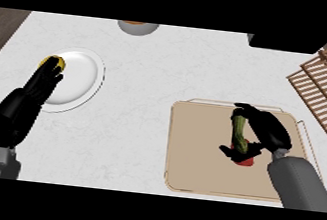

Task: Pick the squash from the tray and place it in the tiered shelf

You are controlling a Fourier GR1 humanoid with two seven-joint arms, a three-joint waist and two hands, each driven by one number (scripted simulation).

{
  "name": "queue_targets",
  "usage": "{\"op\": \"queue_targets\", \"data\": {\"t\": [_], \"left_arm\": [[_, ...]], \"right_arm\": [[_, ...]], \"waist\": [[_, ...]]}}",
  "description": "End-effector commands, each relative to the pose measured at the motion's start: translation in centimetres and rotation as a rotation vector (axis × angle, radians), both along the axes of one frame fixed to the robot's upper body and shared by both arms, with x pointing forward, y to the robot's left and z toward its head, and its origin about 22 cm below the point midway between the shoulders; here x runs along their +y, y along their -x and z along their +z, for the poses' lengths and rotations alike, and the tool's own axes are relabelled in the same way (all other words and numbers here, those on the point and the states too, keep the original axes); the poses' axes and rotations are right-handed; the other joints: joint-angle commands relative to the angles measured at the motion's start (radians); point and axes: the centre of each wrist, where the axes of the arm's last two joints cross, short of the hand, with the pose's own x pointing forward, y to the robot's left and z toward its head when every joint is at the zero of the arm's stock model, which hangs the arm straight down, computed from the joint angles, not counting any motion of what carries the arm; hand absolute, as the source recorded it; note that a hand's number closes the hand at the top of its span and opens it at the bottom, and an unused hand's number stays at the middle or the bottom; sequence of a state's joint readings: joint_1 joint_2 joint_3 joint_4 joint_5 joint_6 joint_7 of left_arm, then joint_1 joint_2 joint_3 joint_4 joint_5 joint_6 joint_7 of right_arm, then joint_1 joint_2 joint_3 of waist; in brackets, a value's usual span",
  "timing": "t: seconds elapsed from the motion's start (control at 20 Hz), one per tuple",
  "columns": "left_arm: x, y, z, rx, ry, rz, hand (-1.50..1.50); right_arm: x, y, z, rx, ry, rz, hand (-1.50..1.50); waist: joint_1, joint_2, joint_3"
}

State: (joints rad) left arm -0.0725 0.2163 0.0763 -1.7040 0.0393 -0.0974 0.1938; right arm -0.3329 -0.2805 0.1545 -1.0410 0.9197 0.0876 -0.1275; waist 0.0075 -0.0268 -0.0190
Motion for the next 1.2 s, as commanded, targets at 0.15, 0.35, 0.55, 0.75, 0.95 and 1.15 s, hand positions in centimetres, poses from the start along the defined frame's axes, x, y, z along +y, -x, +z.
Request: {"op": "queue_targets", "data": {"t": [0.15,0.35,0.55,0.75,0.95,1.15], "left_arm": [[-0.3,-0.1,0.1,-0.007,-0.002,-0.005,0.0],[0.5,0.1,0.3,-0.012,-0.012,0.01,0.0],[-0.1,-0.1,0.0,-0.003,-0.002,-0.024,0.0],[-1.5,-0.5,0.0,0.0,-0.007,-0.059,0.0],[-1.5,-1.0,0.1,-0.015,-0.001,-0.068,0.0],[-2.4,-1.2,-0.2,-0.004,0.001,-0.072,0.0]], "right_arm": [[-1.0,-2.9,1.6,-0.028,-0.02,-0.607,1.5],[-3.1,-3.6,2.8,-0.046,-0.035,-1.016,1.5],[-1.5,-7.2,8.6,-0.266,-0.139,-1.325,1.5],[0.4,-9.9,13.9,-0.52,-0.1,-1.494,1.5],[1.9,-12.1,19.6,-0.66,0.044,-1.6,1.5],[4.3,-13.3,22.8,-0.746,0.098,-1.65,1.5]], "waist": [[0.003,0.035,0.017],[0.0,0.038,0.009],[0.043,0.04,0.01],[0.069,0.044,0.009],[0.076,0.045,0.01],[0.068,0.046,0.014]]}}
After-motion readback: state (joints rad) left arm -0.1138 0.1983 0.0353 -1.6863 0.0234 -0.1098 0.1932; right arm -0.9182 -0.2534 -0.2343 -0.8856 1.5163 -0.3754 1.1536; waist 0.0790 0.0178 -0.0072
